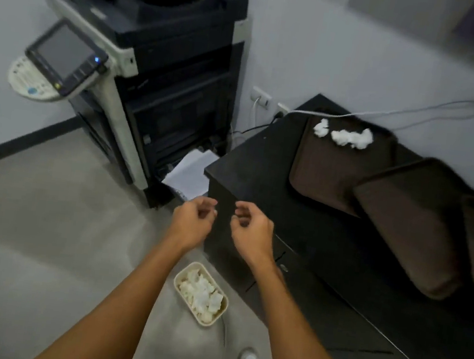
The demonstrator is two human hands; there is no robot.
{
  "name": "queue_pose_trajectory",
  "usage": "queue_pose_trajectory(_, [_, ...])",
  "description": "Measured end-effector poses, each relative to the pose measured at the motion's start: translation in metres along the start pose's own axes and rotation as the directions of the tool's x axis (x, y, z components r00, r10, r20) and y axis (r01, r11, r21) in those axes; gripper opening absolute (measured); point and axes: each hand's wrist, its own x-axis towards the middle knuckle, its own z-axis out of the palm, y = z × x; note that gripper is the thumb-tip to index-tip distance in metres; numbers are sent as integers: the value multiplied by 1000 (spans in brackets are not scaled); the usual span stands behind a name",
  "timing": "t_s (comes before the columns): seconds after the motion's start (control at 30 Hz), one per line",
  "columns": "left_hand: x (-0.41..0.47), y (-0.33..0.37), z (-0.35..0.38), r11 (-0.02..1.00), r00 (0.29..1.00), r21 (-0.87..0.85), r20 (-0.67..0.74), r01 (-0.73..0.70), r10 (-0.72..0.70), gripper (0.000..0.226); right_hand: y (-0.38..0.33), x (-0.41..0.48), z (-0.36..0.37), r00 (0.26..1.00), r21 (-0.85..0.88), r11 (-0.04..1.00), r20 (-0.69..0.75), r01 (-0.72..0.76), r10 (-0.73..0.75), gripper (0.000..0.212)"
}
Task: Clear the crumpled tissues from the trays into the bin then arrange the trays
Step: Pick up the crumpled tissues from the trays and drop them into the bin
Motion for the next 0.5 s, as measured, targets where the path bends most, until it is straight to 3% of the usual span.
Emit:
queue_pose_trajectory(0.27, [-4,136,-17,955,955,6,26,-295,295,23,-66,-7,-106,964,18,992,-241,123,-116,31])
queue_pose_trajectory(0.5, [3,209,11,914,910,-19,93,-405,405,28,-72,6,-187,925,-53,992,-358,118,-129,31])
